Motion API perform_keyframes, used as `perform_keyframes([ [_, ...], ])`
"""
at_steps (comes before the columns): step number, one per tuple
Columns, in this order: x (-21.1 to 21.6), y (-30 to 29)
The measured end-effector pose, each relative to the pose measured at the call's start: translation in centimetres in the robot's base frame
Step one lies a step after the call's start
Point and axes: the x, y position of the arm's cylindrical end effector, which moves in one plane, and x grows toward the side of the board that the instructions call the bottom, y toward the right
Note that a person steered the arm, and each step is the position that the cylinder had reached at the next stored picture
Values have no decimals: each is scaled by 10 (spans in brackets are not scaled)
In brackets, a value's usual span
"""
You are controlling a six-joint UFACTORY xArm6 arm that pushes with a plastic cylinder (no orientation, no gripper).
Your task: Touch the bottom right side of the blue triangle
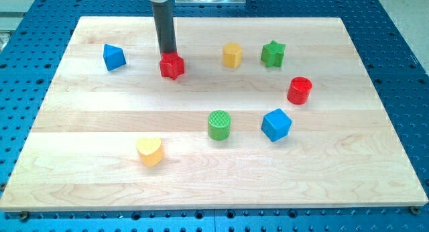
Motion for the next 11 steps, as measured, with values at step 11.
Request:
perform_keyframes([
  [11, 55, -48],
])
